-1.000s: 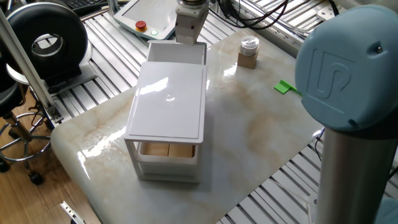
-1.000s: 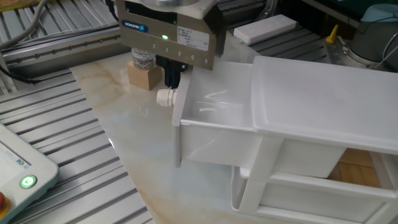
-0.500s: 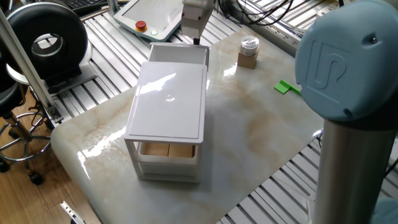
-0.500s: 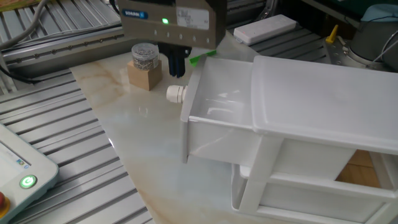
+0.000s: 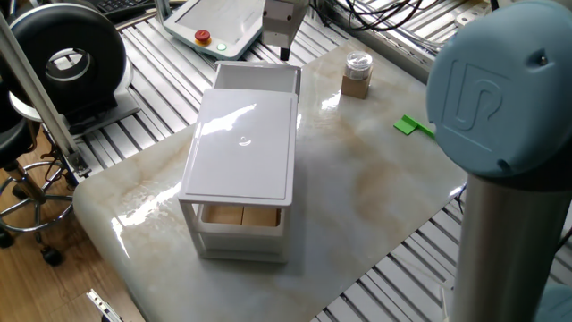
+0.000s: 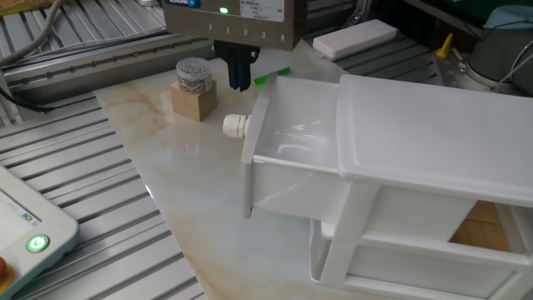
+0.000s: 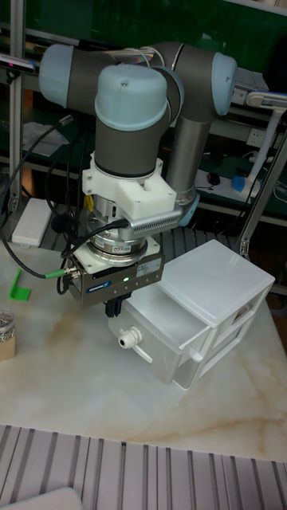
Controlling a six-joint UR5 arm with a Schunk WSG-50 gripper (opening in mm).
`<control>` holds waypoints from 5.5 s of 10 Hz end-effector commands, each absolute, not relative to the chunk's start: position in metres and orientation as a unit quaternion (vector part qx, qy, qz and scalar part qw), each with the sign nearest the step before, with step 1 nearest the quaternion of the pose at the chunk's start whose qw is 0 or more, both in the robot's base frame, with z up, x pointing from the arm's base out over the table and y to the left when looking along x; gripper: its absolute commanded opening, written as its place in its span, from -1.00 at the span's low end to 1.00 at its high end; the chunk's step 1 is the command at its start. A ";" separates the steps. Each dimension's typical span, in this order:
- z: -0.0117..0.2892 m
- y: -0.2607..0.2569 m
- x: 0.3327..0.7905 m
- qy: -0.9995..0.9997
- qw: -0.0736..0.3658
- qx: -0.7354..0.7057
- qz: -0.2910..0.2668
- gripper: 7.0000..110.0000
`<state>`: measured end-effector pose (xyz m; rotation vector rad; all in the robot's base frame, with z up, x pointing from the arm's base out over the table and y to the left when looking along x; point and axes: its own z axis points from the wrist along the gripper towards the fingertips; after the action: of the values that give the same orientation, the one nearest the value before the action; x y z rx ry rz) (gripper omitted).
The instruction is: Use the gripper to push and close the drawer
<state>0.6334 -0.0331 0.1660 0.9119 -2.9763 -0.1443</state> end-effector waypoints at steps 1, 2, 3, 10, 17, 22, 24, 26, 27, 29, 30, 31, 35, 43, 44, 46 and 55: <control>0.167 -0.021 0.633 -0.954 0.009 0.296 -0.056 -1.00; 0.165 -0.019 0.633 -0.954 0.008 0.295 -0.056 -1.00; 0.163 -0.015 0.632 -0.955 0.008 0.291 -0.055 -1.00; 0.161 0.002 0.627 -0.959 0.005 0.277 -0.064 -1.00; 0.162 0.012 0.610 -0.960 0.017 0.272 -0.063 -1.00; 0.156 0.021 0.602 -0.962 0.014 0.265 -0.061 -1.00; 0.154 0.025 0.600 -0.963 0.014 0.261 -0.058 -1.00; 0.154 0.028 0.597 -0.964 0.012 0.259 -0.056 -1.00; 0.154 0.030 0.595 -0.965 0.012 0.257 -0.055 -1.00; 0.153 0.034 0.591 -0.966 0.009 0.254 -0.055 -1.00; 0.153 0.035 0.589 -0.966 0.010 0.253 -0.055 -1.00; 0.153 0.036 0.587 -0.966 0.010 0.252 -0.055 -1.00; 0.152 0.038 0.582 -0.967 0.008 0.250 -0.055 -1.00; 0.149 0.054 0.573 -0.969 -0.002 0.239 -0.058 -1.00; 0.150 0.054 0.572 -0.969 -0.003 0.239 -0.058 -1.00; 0.150 0.054 0.572 -0.969 -0.003 0.239 -0.058 -1.00; 0.162 0.023 0.582 -0.960 0.001 0.278 -0.036 -1.00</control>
<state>0.5773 0.0329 0.1566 0.8296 -3.0216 -0.1304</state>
